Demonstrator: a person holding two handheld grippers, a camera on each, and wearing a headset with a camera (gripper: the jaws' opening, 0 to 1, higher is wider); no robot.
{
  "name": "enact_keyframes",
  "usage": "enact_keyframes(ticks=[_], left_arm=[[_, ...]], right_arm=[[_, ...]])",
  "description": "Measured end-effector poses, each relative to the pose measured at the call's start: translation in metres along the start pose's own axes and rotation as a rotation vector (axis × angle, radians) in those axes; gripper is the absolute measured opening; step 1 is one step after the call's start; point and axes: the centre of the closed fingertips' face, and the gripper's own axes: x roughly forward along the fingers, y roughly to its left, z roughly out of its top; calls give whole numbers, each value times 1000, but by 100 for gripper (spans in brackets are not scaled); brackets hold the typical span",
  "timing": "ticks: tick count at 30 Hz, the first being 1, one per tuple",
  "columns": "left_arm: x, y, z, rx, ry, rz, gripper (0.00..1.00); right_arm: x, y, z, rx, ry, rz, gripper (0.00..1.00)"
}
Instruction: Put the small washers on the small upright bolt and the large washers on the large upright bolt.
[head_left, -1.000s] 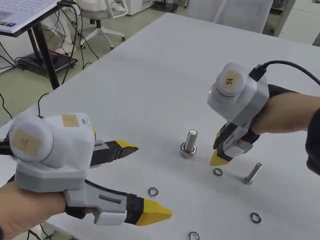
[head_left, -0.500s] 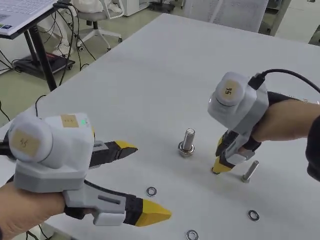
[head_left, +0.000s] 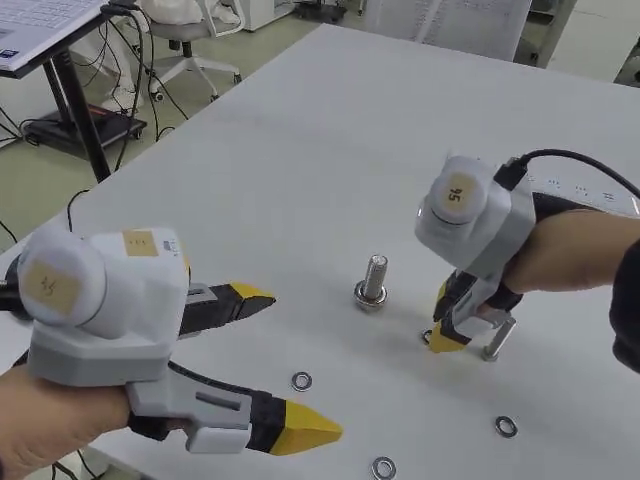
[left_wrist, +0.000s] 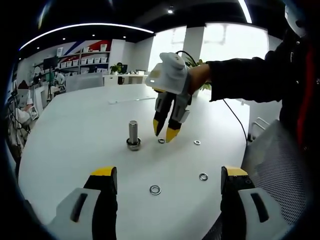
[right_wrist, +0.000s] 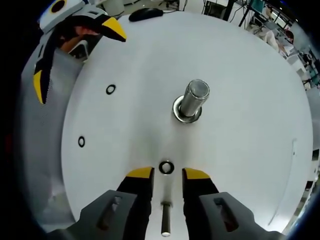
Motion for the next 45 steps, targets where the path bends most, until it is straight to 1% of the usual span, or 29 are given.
enact_keyframes(ticks=[7, 16, 21, 28, 30, 37, 45], left_arm=[[0, 0, 0, 0, 0, -3, 85], [-1, 0, 0, -2, -3, -5, 85], [-1, 0, 0, -2, -3, -7, 84], [-1, -2, 0, 0, -1, -12, 84], [-1, -2, 1, 2, -2, -12, 84], [-1, -1, 0, 3, -2, -14, 84], [0, -2, -1, 12, 8, -20, 84]], right_arm=[[4, 0, 0, -5, 4, 3, 21], [6, -6, 0, -18, 13, -17, 19], [6, -5, 0, -26, 18, -24, 17], [6, -5, 0, -12, 9, -25, 17], [7, -6, 1, -10, 4, -30, 15], [7, -5, 2, -5, 6, -31, 14], [7, -4, 2, 0, 7, -32, 14]])
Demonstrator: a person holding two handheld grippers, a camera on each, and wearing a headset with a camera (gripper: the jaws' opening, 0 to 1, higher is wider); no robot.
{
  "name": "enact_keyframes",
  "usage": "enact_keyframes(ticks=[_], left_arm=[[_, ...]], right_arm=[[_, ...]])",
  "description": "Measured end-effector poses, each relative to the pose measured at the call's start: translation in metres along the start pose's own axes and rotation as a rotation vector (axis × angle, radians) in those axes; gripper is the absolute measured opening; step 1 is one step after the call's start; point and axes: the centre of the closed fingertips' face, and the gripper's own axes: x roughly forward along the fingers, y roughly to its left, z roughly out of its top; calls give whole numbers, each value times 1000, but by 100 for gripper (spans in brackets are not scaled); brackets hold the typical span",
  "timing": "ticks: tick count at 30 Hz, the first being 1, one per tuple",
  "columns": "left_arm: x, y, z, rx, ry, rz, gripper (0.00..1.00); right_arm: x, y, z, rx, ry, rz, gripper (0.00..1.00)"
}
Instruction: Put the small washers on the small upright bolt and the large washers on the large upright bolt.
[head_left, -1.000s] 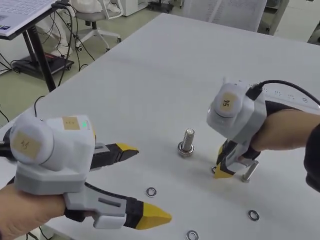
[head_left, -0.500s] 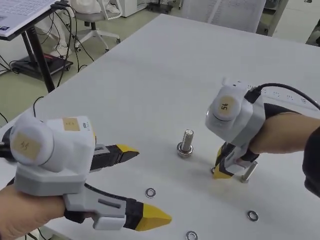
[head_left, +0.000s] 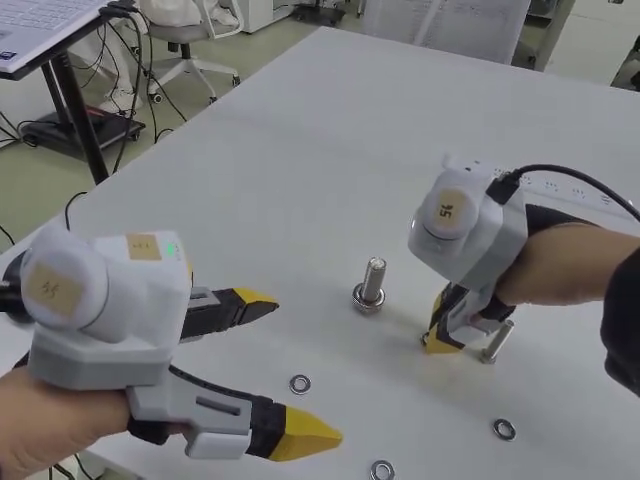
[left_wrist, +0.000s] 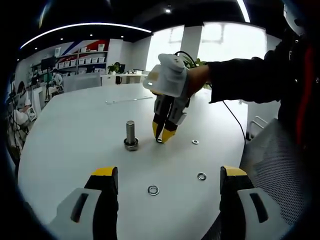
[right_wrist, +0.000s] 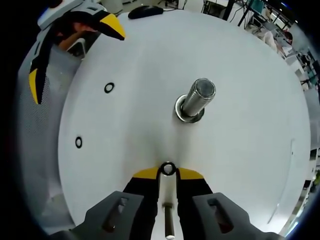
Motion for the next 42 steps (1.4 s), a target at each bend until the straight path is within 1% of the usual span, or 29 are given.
enact_keyframes(ticks=[11, 15, 19, 24, 32, 42], left_arm=[[1, 0, 1, 29, 20, -16, 84], [3, -2, 1, 46, 35, -33, 84], [6, -3, 3, 55, 39, -49, 84], [8, -6, 1, 73, 60, -73, 84], [16, -6, 8, 86, 52, -96, 84], [24, -9, 11, 103, 61, -128, 84]], right_arm=[[0, -1, 0, 15, -8, 0, 14], [0, -1, 0, 22, -13, -1, 14], [0, -1, -1, 26, -20, -6, 14], [0, -1, -1, 31, -24, -7, 14], [0, -1, -1, 40, -35, -14, 14], [0, -1, 0, 53, -42, -18, 14]])
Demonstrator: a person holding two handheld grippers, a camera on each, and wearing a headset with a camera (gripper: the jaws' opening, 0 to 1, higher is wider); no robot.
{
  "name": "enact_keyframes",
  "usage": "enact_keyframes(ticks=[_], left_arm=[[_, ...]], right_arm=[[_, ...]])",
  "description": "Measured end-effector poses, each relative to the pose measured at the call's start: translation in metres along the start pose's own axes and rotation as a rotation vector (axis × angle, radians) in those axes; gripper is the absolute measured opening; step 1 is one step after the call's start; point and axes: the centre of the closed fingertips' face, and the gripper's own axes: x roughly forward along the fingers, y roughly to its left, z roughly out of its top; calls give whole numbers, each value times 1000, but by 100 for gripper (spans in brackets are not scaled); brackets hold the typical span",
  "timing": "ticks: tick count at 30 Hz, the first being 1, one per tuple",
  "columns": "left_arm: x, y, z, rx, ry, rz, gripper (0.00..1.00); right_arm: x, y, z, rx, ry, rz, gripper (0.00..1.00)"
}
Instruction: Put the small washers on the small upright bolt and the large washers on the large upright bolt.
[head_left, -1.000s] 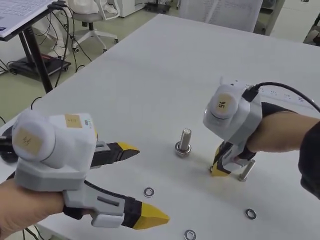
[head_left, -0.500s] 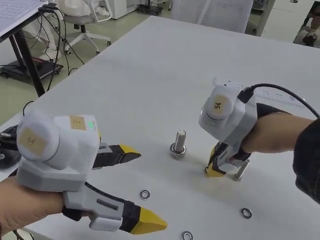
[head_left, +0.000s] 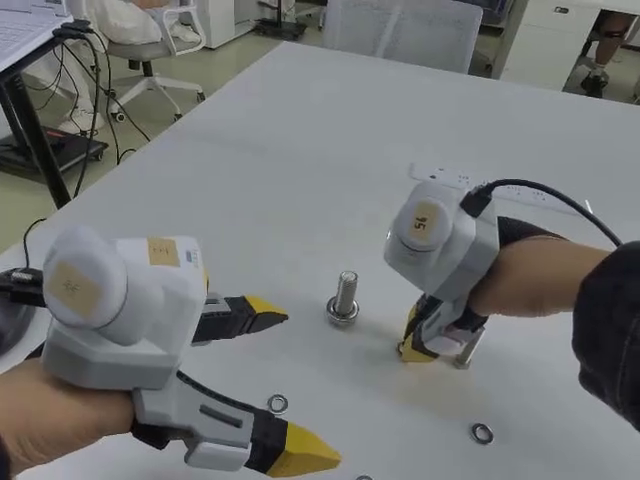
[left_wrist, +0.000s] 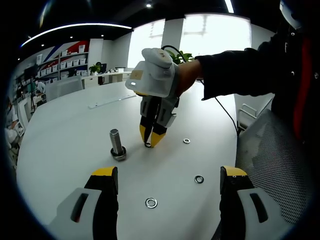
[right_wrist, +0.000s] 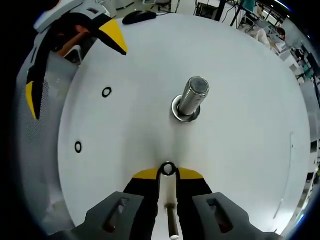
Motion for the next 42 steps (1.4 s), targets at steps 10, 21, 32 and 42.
enact_keyframes(ticks=[10, 21, 32, 42], left_arm=[[4, 0, 1, 12, 8, -18, 84], [5, -2, 0, 16, 12, -24, 84], [6, -1, 1, 17, 10, -27, 84], [7, -2, 3, 20, 6, -34, 84]], right_arm=[[0, 0, 1, 5, -7, -5, 13], [0, 0, 0, 27, -14, 3, 13], [-7, -1, -1, 43, -15, 1, 13], [-31, 0, 2, 55, -42, -9, 13]])
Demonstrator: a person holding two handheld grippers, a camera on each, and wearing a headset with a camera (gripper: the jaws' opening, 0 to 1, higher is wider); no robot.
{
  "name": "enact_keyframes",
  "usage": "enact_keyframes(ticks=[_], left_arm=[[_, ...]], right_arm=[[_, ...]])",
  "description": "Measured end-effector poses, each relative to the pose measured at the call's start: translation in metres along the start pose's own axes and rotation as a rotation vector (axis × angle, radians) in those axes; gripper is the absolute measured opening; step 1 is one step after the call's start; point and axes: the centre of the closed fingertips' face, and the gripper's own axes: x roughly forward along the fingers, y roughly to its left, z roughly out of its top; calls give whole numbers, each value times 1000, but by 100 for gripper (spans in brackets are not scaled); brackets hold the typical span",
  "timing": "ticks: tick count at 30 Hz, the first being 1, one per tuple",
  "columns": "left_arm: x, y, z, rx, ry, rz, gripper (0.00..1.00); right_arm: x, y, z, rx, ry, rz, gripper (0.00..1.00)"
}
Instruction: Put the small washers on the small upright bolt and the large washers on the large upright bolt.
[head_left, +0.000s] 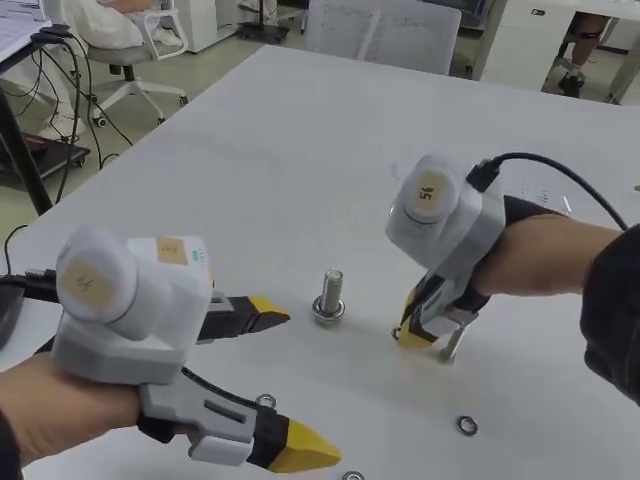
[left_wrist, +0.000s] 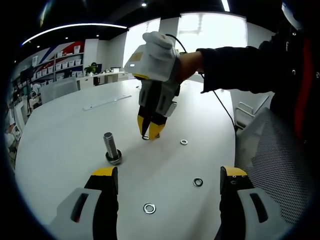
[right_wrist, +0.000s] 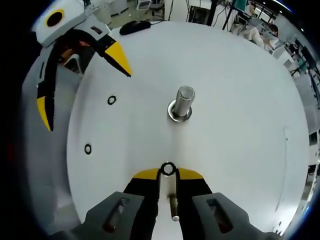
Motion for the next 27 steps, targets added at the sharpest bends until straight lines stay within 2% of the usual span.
enact_keyframes(ticks=[10, 27], left_arm=[[1, 0, 2, 2, -5, -3, 84], [1, 2, 0, -1, -4, -4, 84]], right_arm=[[-23, 4, 6, -6, -28, -17, 13], [-55, 7, 4, -13, -43, -62, 13]])
